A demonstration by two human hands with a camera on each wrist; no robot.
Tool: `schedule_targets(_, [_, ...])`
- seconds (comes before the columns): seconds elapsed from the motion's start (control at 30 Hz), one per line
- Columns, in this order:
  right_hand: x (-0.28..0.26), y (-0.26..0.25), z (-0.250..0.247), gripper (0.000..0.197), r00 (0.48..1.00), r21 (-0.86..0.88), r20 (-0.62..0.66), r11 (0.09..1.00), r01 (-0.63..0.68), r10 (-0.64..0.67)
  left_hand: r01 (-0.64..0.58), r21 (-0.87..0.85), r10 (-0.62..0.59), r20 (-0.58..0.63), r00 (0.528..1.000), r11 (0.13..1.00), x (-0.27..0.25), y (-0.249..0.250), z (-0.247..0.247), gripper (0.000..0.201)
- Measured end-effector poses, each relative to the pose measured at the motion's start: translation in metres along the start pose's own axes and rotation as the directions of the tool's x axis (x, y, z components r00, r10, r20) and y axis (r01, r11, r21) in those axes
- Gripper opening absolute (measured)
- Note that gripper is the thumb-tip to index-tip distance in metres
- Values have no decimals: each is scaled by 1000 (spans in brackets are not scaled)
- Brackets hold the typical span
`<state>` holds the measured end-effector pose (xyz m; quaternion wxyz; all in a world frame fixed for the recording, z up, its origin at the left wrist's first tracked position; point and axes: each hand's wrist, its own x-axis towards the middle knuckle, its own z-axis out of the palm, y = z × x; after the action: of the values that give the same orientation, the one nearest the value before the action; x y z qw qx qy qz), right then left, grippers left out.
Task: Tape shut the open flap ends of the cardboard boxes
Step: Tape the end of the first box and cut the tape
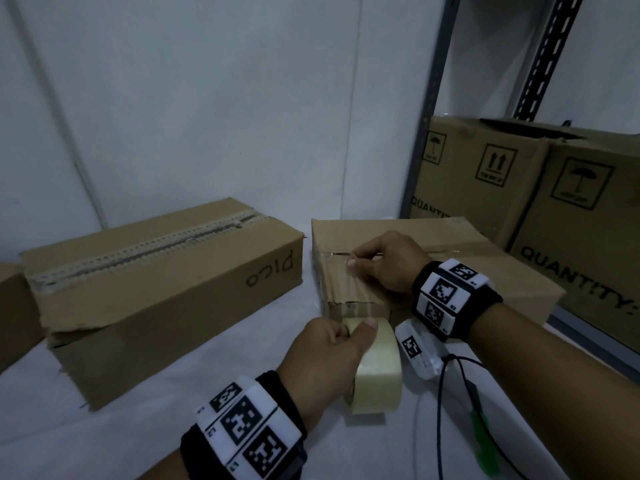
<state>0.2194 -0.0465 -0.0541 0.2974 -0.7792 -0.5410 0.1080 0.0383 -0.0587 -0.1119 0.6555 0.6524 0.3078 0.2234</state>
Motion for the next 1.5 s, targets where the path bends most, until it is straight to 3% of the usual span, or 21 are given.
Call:
schedule_targets(0.27, [0,0,4,20,999,-73,38,997,15,-12,-24,-10,24,-2,1000,1000,4,-10,3,55])
schedule_targets(0.43, [2,2,8,26,998,-116,54,993,-13,19,35,-27,-35,9,999,999,6,-12,1,83])
schedule_targets(0.57, [3,2,9,23,999,-93,35,995,-34,38,-5,2,5,-7,1000,1000,8,-15,2,57])
schedule_targets(0.7, [2,2,9,26,999,-160,3,986,-46,48,-6,-32,6,-9,1000,999,7,-14,2,53])
schedule_targets(0.93, [-1,-6,13,52,989,-333,116,942,-46,90,-19,-6,19,-18,1000,1000,2,-10,1,53])
schedule_targets(1.27, [-16,-6,0,76,960,-294,279,952,87,-2,10,-25,-9,14,1000,1000,-6,-3,3,40])
schedule_targets(1.33, [-17,-4,-4,71,955,-233,298,969,75,-2,17,-24,-17,16,1000,1000,-7,-1,3,35])
schedule_targets(1.4, [-18,0,-5,56,973,-191,232,980,55,-10,34,-26,-33,12,999,999,-8,1,3,33])
schedule_targets(1.5, [-17,7,-2,44,989,-201,145,978,61,-32,58,-22,-58,1,998,998,-11,4,6,46])
